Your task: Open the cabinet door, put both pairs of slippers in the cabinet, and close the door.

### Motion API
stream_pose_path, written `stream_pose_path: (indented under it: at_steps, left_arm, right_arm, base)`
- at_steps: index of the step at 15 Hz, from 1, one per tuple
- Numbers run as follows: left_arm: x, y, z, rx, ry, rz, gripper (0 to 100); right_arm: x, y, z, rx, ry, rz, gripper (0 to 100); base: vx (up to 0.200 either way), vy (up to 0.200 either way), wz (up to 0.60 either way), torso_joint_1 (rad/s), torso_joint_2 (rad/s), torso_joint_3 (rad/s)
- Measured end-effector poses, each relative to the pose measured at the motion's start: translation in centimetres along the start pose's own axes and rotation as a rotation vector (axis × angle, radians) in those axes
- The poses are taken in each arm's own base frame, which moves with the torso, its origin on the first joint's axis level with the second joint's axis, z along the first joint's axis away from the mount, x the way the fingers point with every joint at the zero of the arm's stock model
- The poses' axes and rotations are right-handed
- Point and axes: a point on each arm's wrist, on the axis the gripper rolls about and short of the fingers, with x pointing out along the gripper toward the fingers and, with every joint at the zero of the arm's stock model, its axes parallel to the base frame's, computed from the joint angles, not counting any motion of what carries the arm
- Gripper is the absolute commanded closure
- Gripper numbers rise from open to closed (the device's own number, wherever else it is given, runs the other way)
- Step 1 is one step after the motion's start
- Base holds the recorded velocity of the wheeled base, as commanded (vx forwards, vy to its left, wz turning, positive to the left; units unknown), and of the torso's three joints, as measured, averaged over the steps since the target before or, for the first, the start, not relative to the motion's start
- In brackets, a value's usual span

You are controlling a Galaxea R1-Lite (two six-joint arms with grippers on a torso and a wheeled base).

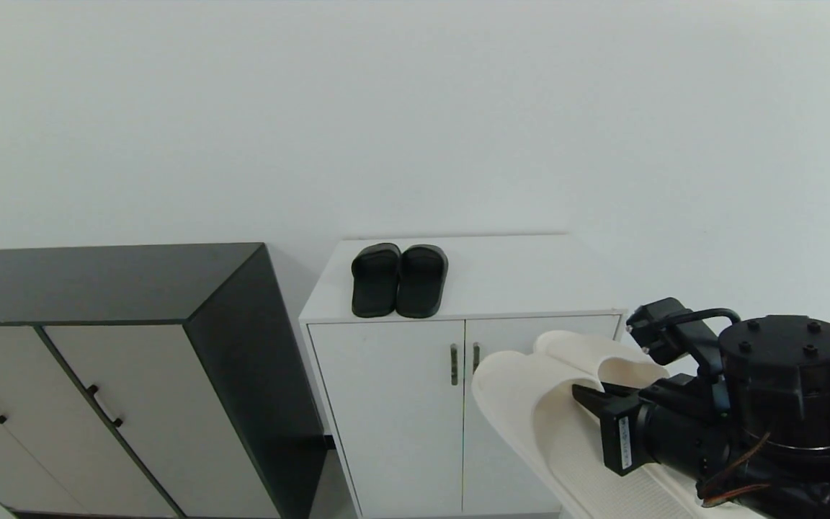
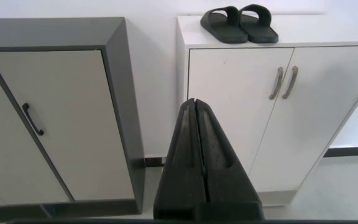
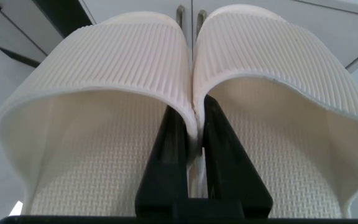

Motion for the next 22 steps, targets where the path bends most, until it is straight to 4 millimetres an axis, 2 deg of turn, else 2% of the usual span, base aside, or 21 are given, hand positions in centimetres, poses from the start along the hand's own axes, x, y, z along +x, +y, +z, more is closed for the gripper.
stream_pose_path:
  at_steps: [9, 10, 22]
  left_arm:
    - [0.0, 0.0, 0.0, 0.003, 0.000, 0.002, 100]
    - [0.0, 0.0, 0.0, 0.006, 0.000, 0.001, 0]
    - [0.0, 0.0, 0.0, 0.017, 0.001, -0.003, 0]
  right_arm:
    - [0.1, -0.1, -0.6, 0.000, -0.001, 0.004, 100]
    - [0.1, -0.1, -0.7, -0.001, 0.000, 0.004, 100]
    - [0.5, 0.0, -1.1, -0.010, 0.018, 0.002, 100]
  base:
    - [0.000, 0.000, 0.00, -0.021, 0.05, 0.027]
    - [0.000, 0.000, 0.00, -0.144, 0.35, 0.188]
    - [0.000, 0.000, 0.00, -0.205, 0.51, 0.291]
